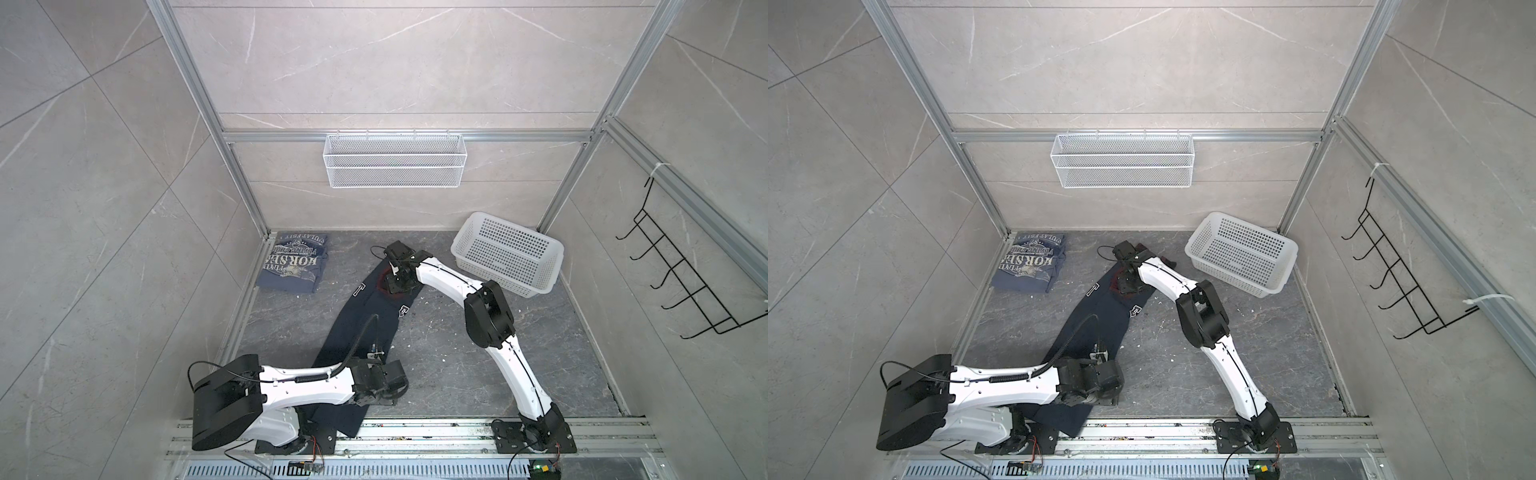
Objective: Fold and stack the tank tops
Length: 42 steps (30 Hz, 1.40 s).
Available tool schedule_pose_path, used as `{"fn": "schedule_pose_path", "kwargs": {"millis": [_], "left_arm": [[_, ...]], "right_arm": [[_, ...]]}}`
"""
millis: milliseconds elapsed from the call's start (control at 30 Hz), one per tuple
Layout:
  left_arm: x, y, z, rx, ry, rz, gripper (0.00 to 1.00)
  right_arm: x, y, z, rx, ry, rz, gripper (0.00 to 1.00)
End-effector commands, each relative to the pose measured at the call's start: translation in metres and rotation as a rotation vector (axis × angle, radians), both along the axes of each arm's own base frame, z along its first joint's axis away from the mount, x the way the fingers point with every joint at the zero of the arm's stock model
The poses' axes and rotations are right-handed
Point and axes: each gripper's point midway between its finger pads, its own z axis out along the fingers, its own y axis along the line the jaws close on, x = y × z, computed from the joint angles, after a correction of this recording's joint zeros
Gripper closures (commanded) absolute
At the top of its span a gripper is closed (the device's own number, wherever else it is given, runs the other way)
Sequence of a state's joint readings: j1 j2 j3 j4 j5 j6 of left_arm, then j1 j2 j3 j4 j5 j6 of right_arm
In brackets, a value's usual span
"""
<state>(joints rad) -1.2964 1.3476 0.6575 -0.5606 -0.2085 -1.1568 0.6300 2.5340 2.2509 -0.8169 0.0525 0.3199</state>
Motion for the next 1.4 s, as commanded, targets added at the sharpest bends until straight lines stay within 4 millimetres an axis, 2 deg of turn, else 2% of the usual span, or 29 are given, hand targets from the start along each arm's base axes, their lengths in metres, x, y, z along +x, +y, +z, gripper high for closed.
{"fn": "schedule_pose_path", "kwargs": {"millis": [0,67,133,200,267,367,500,633,767,867,1000,1200,1300,1367], "left_arm": [[-0.001,-0.015,0.018,-0.059,-0.042,0.004,0.20],[0.006,-0.015,0.032,-0.079,-0.087,-0.001,0.20],[0.013,-0.014,0.052,-0.098,-0.139,-0.010,0.18],[0.024,-0.007,0.075,-0.100,-0.206,0.000,0.15],[0.036,0.012,0.091,-0.091,-0.231,0.043,0.15],[0.048,0.047,0.099,-0.073,-0.238,0.116,0.15],[0.053,0.082,0.085,-0.067,-0.167,0.211,0.16],[0.047,0.098,0.054,-0.058,-0.052,0.267,0.18],[0.040,0.094,0.027,-0.049,0.028,0.265,0.19],[0.036,0.084,0.012,-0.062,0.083,0.247,0.21],[0.029,0.072,0.001,-0.073,0.121,0.211,0.20],[0.021,0.037,-0.012,-0.108,0.146,0.176,0.20],[0.018,0.010,-0.014,-0.128,0.145,0.141,0.19],[0.017,-0.015,-0.011,-0.161,0.143,0.097,0.19]], "right_arm": [[0.012,-0.017,-0.011,-0.072,0.027,0.000,0.35],[0.020,-0.012,0.004,-0.066,0.009,0.013,0.35],[0.025,-0.007,0.030,-0.040,-0.025,0.019,0.34],[0.025,-0.006,0.050,-0.022,-0.042,0.024,0.33],[0.019,-0.006,0.071,-0.003,-0.046,0.025,0.33],[0.000,-0.002,0.099,0.006,-0.060,0.048,0.33],[-0.046,0.007,0.102,0.056,-0.042,0.077,0.33],[-0.090,0.009,0.096,0.135,-0.001,0.058,0.34],[-0.130,0.022,0.062,0.135,0.083,0.092,0.34],[-0.145,0.035,0.033,0.118,0.148,0.118,0.35],[-0.140,0.039,0.007,0.066,0.172,0.111,0.36],[-0.105,0.006,-0.019,-0.033,0.205,0.048,0.38],[-0.089,-0.014,-0.022,-0.063,0.201,0.026,0.38],[-0.076,-0.029,-0.020,-0.072,0.188,0.002,0.38]]}}
